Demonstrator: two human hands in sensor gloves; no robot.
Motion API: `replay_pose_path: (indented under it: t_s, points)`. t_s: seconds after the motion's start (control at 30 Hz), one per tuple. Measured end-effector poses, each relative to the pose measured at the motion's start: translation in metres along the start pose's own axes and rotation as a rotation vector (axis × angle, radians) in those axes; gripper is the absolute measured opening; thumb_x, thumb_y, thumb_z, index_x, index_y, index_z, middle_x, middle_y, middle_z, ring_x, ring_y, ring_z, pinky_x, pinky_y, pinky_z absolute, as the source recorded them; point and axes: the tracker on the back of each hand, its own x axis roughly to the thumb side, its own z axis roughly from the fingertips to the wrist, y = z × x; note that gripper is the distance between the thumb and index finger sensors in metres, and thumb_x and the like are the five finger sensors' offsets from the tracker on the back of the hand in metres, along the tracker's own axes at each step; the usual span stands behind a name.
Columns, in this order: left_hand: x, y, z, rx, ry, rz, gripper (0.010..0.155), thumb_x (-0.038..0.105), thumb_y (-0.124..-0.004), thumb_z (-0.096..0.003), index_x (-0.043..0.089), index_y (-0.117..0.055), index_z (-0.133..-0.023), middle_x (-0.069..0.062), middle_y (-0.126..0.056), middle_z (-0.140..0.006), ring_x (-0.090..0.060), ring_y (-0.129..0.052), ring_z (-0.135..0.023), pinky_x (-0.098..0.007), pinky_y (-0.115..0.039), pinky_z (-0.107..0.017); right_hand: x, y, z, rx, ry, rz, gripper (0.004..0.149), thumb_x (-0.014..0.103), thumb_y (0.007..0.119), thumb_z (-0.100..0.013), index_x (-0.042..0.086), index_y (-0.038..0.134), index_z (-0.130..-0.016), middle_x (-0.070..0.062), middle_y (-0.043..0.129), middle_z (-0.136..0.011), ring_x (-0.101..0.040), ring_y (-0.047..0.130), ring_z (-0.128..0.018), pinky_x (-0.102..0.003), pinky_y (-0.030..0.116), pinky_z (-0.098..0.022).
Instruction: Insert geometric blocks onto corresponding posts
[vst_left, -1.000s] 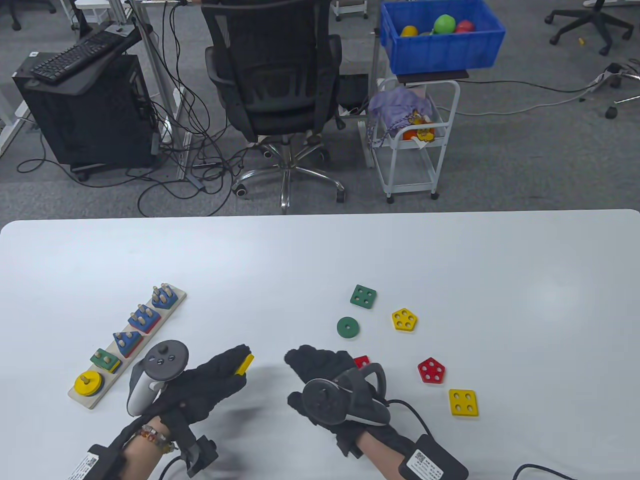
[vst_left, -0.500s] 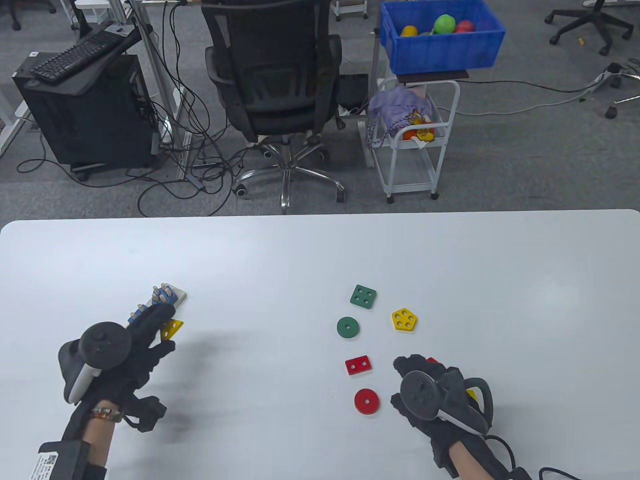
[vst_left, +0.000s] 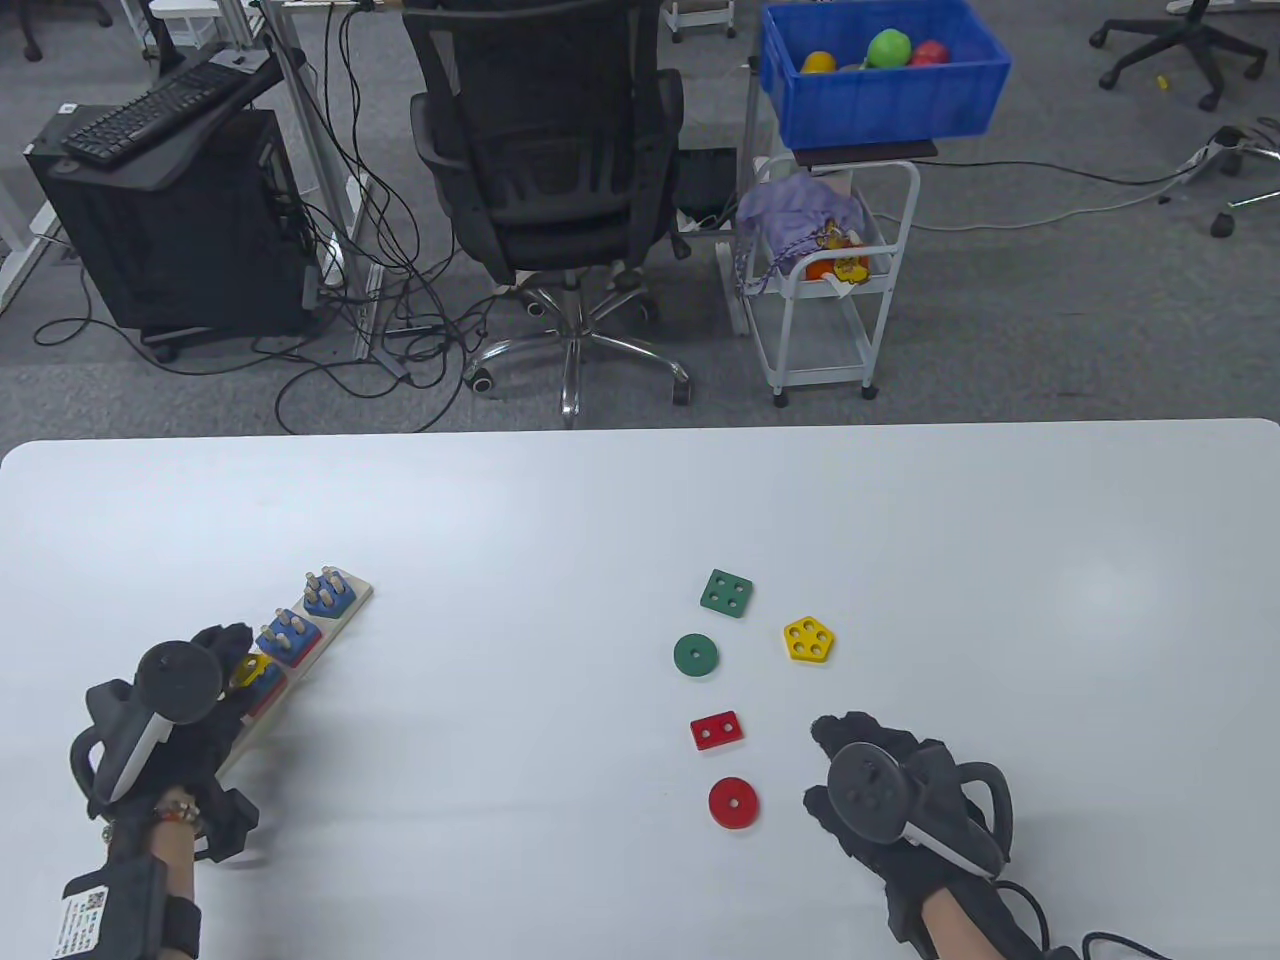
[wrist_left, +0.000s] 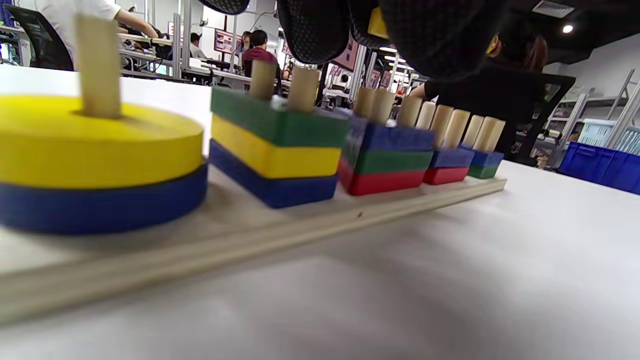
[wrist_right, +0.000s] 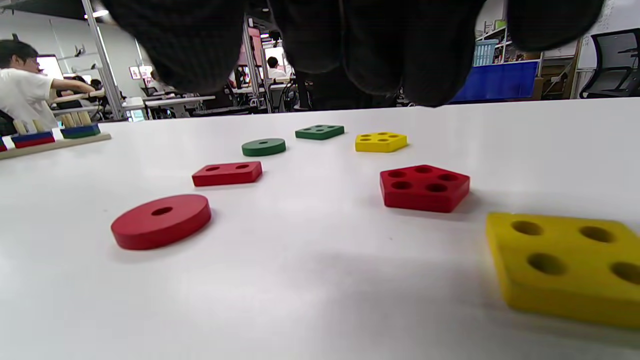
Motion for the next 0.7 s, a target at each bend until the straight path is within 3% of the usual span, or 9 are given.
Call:
replay_pose_path:
  t_s: [0.57, 0.7]
  points:
    - [0.011, -0.013, -0.005, 0.011, 0.067, -0.149, 0.062, 0.043, -0.081, -0.0484, 0.044, -0.056, -0.105, 0.011, -0.051, -0.121, -0.021, -0.057, -0.114, -0.058, -0.044, -0.084, 0.000, 0.004, -0.001, 0.036, 0.000, 0.002, 0.065, 0.048, 0.075, -0.046, 0.015, 0.062, -0.100, -0.022, 0.070, -0.102, -0.048, 0.079, -0.086, -0.074, 0.061, -0.059]
    - [0.013, -0.016, -0.005, -0.006, 0.070, -0.182, 0.068, 0.047, -0.081, -0.0468, 0.044, -0.051, -0.108, 0.009, -0.046, -0.123, -0.022, -0.054, -0.116, -0.058, -0.044, -0.085, 0.001, 0.004, -0.001, 0.041, -0.004, 0.002, 0.064, 0.048, 0.075, -0.047, 0.014, 0.062, -0.100, -0.022, 0.070, -0.102, -0.048, 0.079, -0.086, -0.074, 0.061, -0.059]
